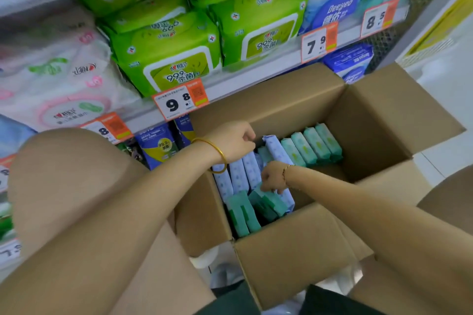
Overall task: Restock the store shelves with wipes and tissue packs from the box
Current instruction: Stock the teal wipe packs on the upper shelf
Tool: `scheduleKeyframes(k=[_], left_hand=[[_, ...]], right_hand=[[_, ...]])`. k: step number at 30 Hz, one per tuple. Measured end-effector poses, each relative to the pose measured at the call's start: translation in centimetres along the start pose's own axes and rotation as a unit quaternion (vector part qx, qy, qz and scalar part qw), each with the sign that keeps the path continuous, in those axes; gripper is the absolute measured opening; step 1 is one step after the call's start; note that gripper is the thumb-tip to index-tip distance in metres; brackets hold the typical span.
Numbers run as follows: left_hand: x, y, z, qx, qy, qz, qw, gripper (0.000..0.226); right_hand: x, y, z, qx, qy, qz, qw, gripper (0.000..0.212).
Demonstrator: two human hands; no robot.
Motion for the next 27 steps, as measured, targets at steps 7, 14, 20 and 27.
scheduleKeyframes(k=[7, 14, 20, 27], left_hand=[[-1.4, -0.7, 0.6, -0.002, 0.011, 0.1, 0.995, 0.046], [-0.4, -1.8, -0.8, -0.082, -0.084, -0.065, 0.991, 0.081], [2.9, -2.0, 0.7, -0.042, -0.332, -0.186, 0.924, 0.029], [4.5, -3.4, 0.2, -0.055, -0.44, -0.242, 0.863, 0.021]], right_hand=[[8.8, -6.3, -0.5, 0.013, 0.36, 0.001, 0.933, 0.022], [12.2, -11.9, 1.4, 0.109, 0.58, 0.003, 0.807, 0.021], [14.4, -13.6, 0.2, 0.13, 0.583, -0.115, 0.793, 0.016], [11.2, -13.5, 1.1, 0.164, 0.405, -0.032, 0.899, 0.032]])
Point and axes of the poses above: each hand's wrist, its own y-axis towards the middle knuckle, its own x-axis out of the back of the hand, z = x × y, the point moved 6 cm from there along y, towards the middle knuckle, and after that the axes turned 10 degrees about -x, right-handed, at the moved point
